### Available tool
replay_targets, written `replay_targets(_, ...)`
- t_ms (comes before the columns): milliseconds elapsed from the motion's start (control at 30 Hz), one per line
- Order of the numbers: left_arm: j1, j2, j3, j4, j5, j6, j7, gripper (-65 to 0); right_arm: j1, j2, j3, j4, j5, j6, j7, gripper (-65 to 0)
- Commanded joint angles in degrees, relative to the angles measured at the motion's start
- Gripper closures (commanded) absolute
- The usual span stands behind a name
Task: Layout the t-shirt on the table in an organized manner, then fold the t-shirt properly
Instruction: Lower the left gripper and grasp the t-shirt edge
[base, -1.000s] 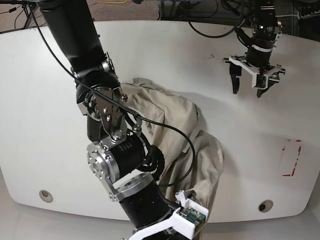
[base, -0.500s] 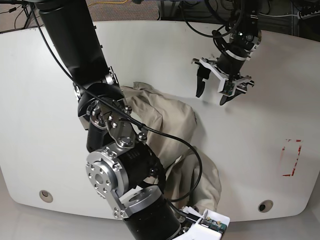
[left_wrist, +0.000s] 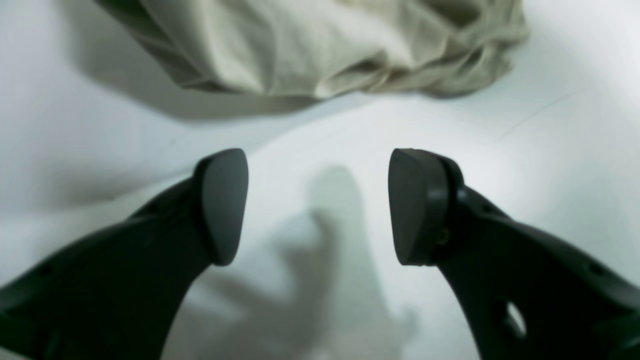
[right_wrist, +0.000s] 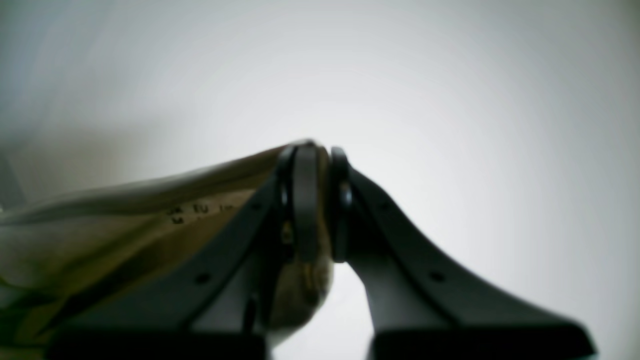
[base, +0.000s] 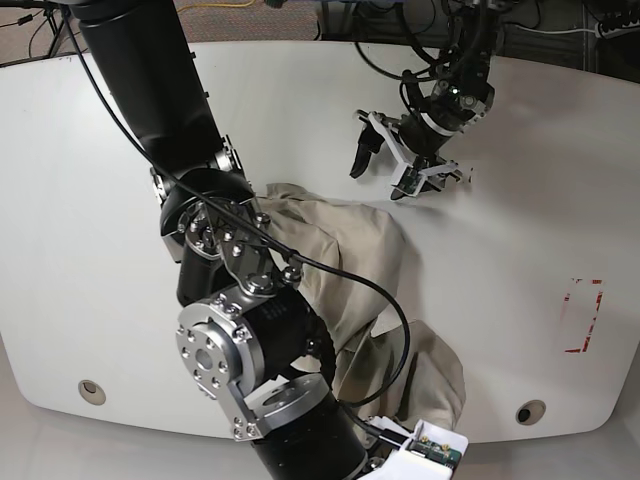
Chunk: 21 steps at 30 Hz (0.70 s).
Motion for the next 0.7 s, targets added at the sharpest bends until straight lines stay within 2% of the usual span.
replay_targets(0,-1.84,1.45,0.14,-1.39,-0.74,-0.22,-1.67,-41.5,1.91,-0.32,0.46,0.49,-0.62,-1.20,0.45,-0.2)
replay_targets(133,-4.92,2.68,0.14,-4.03,-0.74,-0.22,-1.67,-41.5,2.17,-0.15,0.46,0.49,-0.62,-1.20,-1.92,-0.2)
replay_targets(400,-8.52,6.29,0.14,-5.70,-0.65,-0.13,-1.67,-41.1,2.17,-0.15,0.46,0.49,-0.62,-1.20,-2.28,-0.2)
replay_targets(667,-9.93,6.55,0.14,-5.78,-0.56,-0.13,-1.67,-39.6,2.17,-0.06,0.46,0.49,-0.71,-1.20,-2.36,-0.2)
